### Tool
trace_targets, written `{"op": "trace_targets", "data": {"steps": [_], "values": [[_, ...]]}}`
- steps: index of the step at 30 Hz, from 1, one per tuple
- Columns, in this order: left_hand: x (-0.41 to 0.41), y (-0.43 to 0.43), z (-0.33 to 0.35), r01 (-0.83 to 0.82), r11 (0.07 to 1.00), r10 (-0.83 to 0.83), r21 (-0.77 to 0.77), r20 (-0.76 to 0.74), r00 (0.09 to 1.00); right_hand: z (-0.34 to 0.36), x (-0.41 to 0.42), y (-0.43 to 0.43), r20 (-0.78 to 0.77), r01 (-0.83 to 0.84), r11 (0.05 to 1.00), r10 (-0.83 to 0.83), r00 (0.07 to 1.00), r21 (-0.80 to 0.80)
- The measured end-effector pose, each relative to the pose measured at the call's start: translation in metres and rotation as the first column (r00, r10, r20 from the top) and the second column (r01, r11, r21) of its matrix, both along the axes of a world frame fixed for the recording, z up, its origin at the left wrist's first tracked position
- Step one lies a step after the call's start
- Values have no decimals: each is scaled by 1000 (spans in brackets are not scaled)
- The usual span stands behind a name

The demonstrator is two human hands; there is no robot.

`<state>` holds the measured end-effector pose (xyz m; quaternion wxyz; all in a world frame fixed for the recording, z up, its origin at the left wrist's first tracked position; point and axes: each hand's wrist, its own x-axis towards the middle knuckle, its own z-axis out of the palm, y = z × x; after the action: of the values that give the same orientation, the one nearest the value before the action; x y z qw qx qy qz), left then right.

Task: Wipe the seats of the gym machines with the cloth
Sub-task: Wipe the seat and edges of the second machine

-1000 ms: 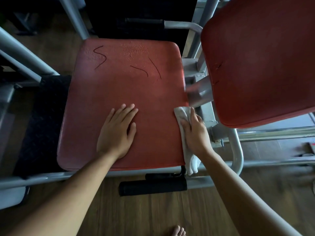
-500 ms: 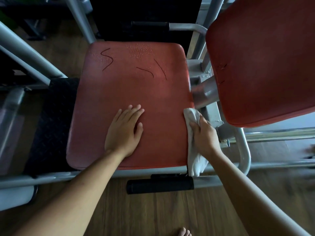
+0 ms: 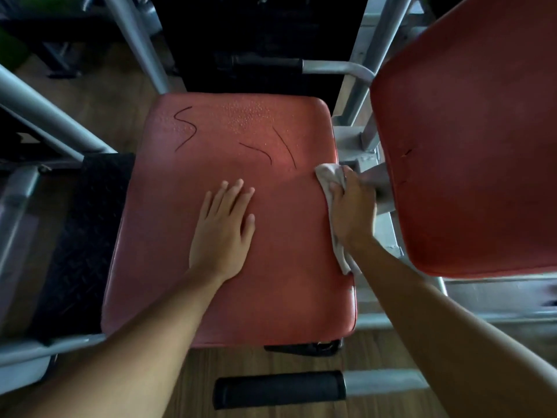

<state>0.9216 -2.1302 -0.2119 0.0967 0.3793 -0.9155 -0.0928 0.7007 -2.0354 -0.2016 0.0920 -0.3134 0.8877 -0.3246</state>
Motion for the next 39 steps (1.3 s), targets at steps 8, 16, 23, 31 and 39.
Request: {"op": "trace_targets", "data": {"steps": [8,16,23,31,39], "values": [[0,-1,1,-1,999,-1,37,48,999,-6,18,20,-90,-64,977,84,992,205],[-1,-1,1,-11,999,9,41,50,999,-9,17,5,-176,22,953,33,984,303],[-2,0,1,-19,999,18,31,37,999,-6,12,-1,-144,32,951,13,989,307],[-1,0,1,-24,999,23,44,23,999,-13,26,25,-166,-11,943,70,984,333],[-2,-2,0,-24,999,23,33,25,999,-6,11,-3,-110,6,962,25,994,273]]}}
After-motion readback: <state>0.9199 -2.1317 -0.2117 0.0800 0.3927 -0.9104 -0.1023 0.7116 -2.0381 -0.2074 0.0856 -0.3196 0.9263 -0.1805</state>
